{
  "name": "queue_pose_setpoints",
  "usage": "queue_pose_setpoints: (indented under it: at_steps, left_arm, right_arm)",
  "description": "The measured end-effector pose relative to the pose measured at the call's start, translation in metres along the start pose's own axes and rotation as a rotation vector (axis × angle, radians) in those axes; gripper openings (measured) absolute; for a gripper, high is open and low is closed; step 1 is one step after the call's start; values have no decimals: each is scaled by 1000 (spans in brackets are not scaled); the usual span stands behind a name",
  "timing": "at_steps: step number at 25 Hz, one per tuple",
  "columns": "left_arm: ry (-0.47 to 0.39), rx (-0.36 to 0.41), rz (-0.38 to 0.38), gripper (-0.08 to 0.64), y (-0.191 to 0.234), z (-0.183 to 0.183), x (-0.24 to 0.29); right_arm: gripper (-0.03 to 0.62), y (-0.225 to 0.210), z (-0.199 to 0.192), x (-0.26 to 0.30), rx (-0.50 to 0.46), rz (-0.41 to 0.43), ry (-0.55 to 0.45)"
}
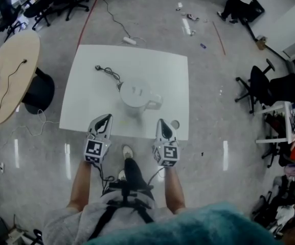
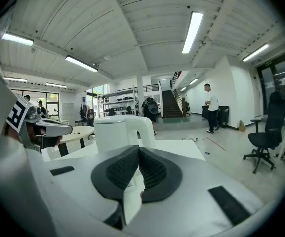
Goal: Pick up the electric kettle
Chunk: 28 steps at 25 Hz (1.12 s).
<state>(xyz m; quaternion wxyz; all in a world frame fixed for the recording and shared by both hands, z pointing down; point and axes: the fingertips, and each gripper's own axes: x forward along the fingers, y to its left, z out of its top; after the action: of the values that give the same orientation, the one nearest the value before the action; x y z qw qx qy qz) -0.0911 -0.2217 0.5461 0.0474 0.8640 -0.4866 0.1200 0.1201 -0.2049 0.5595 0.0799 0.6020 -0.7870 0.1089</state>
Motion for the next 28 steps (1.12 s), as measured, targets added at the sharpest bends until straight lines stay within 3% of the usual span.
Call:
queue_pose_setpoints:
  at_steps: [10, 14, 19, 28]
  left_arm:
    - [14, 5, -13, 8, 9, -16, 26]
    - [8, 1, -47, 8, 11, -25, 32]
    - [-12, -7, -112, 9, 6, -26, 36]
    - [-2, 44, -240, 211, -16, -32, 43]
  right_arm:
    - [14, -15, -20, 27, 37, -49, 37]
    - [91, -17, -27, 35, 4, -50, 35]
    - [132, -19, -29, 44, -23, -52, 45]
    - [147, -20, -30, 59, -40, -44, 43]
